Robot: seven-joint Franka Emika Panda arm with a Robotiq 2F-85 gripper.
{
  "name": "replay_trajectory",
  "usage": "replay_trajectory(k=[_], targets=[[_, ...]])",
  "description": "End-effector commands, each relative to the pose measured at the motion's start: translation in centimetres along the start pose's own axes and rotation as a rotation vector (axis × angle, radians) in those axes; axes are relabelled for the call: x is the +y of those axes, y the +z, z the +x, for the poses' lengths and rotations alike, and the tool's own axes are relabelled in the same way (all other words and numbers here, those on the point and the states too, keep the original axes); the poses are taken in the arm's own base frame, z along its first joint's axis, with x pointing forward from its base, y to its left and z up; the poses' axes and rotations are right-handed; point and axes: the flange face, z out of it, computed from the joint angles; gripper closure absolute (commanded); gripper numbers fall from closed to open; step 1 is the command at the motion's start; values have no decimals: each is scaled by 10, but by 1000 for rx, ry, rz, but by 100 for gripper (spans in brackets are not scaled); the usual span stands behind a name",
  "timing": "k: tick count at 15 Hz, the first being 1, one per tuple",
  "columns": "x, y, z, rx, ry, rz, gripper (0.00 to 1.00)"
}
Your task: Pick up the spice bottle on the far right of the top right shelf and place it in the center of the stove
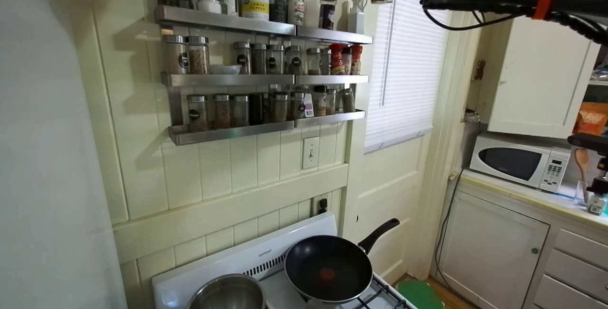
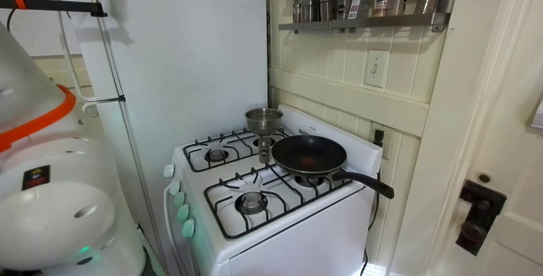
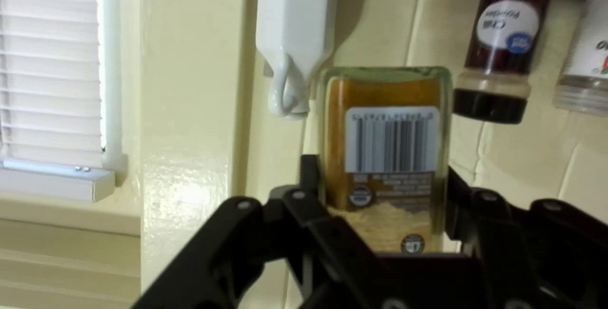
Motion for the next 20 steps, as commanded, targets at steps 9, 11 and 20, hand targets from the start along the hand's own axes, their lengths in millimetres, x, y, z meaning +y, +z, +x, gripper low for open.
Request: replay_trajectory(k=[9, 11, 20], targets=[[-22, -66, -142, -405, 152, 453, 67], [-52, -59, -173, -482, 124, 527, 67], [-124, -33, -290, -650, -144, 667, 42]])
